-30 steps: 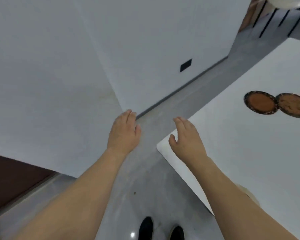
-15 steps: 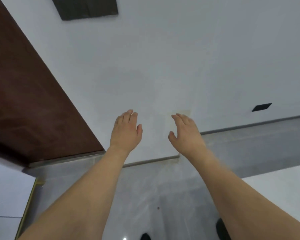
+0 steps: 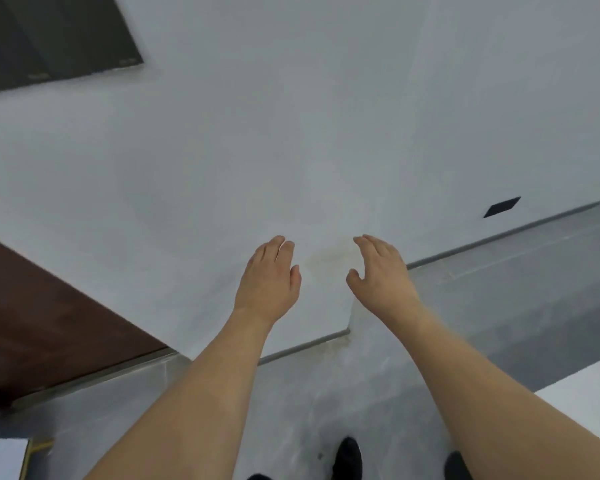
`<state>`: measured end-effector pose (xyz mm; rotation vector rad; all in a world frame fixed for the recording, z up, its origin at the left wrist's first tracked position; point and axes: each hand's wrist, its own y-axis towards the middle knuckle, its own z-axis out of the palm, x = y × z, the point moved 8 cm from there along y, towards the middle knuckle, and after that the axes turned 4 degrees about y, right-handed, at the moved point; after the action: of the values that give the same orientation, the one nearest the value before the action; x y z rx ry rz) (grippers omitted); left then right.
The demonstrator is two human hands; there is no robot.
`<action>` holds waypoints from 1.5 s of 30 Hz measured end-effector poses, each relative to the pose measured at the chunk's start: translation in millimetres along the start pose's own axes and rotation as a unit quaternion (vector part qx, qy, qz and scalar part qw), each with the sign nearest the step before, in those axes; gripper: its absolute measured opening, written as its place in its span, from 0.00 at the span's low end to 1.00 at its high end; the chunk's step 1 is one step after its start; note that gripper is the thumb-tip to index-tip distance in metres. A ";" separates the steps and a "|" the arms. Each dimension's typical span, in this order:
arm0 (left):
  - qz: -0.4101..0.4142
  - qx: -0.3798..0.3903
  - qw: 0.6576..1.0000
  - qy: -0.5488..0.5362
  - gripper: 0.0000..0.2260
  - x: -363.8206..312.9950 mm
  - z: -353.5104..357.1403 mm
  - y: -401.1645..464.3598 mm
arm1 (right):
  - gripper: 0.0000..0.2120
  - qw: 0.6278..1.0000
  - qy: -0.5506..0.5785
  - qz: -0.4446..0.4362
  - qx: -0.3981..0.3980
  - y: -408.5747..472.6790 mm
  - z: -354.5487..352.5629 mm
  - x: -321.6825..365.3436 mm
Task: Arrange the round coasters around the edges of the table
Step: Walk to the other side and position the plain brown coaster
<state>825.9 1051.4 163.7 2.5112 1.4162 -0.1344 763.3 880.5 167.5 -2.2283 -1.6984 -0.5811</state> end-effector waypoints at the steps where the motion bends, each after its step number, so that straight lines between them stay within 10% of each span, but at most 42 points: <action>1: 0.011 0.007 1.000 -0.005 0.20 -5.6 4.7 10.4 | 0.28 1.000 0.000 0.013 -0.003 6.1 -1.9 -7.7; 20: 0.427 0.116 0.894 -0.070 0.19 -235.9 83.0 147.2 | 0.28 0.904 -0.010 0.388 -0.179 -57.5 -83.6 -167.6; 45: 0.549 0.162 0.820 0.033 0.21 -448.0 176.2 240.8 | 0.28 0.820 -0.029 0.522 -0.234 -63.3 -141.9 -339.8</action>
<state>804.9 514.7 127.3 3.1828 -0.2492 -0.0594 604.2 544.5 129.9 -3.0283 -0.1111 -0.6426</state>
